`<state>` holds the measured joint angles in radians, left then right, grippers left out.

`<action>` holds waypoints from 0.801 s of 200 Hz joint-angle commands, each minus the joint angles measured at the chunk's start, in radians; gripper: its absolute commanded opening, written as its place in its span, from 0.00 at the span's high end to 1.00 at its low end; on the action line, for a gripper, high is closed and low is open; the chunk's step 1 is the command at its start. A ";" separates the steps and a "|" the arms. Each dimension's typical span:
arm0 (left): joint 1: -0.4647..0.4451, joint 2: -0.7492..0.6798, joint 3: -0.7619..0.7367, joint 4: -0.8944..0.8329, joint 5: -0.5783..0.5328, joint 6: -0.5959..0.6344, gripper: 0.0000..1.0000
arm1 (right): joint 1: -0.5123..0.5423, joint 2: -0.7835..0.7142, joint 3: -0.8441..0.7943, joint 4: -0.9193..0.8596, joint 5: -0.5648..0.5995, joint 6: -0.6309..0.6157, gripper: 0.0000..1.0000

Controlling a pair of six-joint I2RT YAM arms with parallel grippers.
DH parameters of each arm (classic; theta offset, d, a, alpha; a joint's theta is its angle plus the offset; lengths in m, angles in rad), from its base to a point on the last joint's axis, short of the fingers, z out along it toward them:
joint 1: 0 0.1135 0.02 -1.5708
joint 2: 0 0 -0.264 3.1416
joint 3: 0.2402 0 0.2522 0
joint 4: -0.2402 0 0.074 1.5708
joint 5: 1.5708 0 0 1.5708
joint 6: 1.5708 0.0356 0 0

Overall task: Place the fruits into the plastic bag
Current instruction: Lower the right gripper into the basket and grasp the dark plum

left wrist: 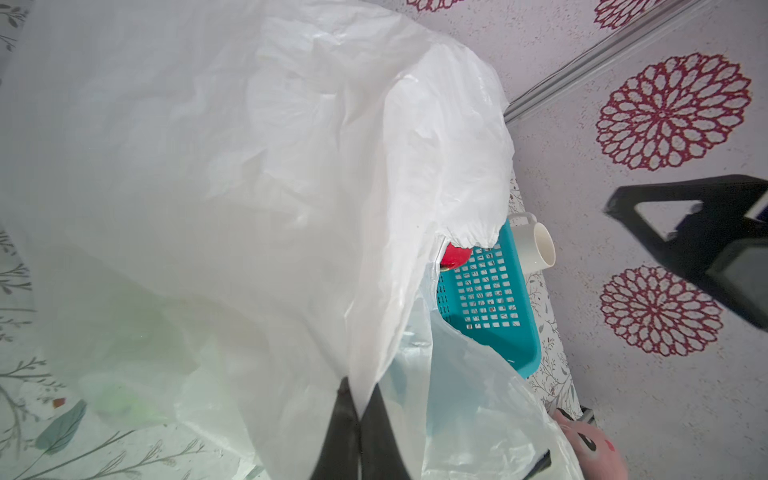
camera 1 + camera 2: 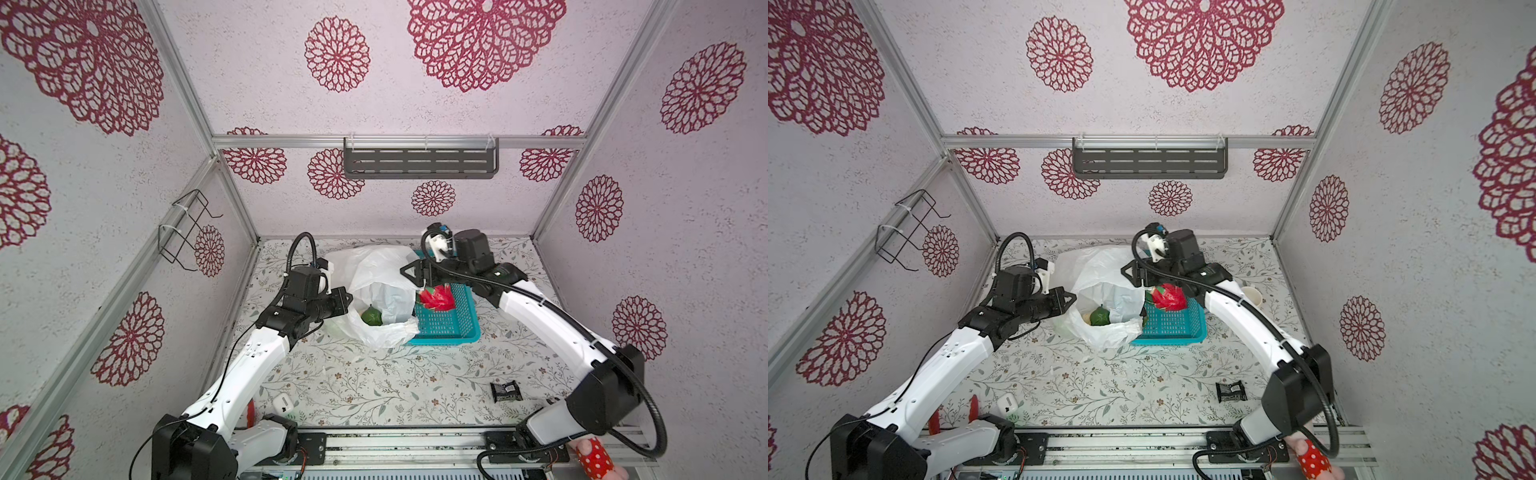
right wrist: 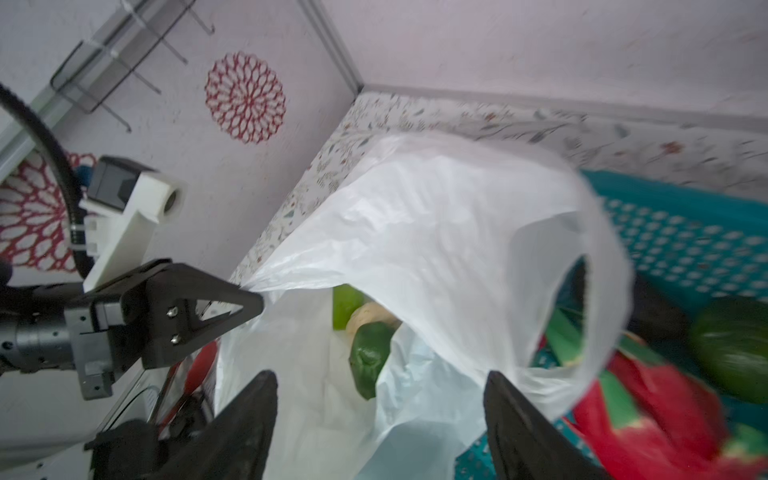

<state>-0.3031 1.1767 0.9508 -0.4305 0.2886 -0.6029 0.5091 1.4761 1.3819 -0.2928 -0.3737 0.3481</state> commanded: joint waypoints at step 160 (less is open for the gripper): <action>0.034 -0.022 0.020 0.021 -0.030 -0.066 1.00 | 0.012 0.442 0.024 -0.157 -0.036 0.064 0.29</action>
<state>-0.2756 1.1763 0.9508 -0.4236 0.2600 -0.6643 0.5220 1.8977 1.3334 -0.4831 -0.3954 0.4061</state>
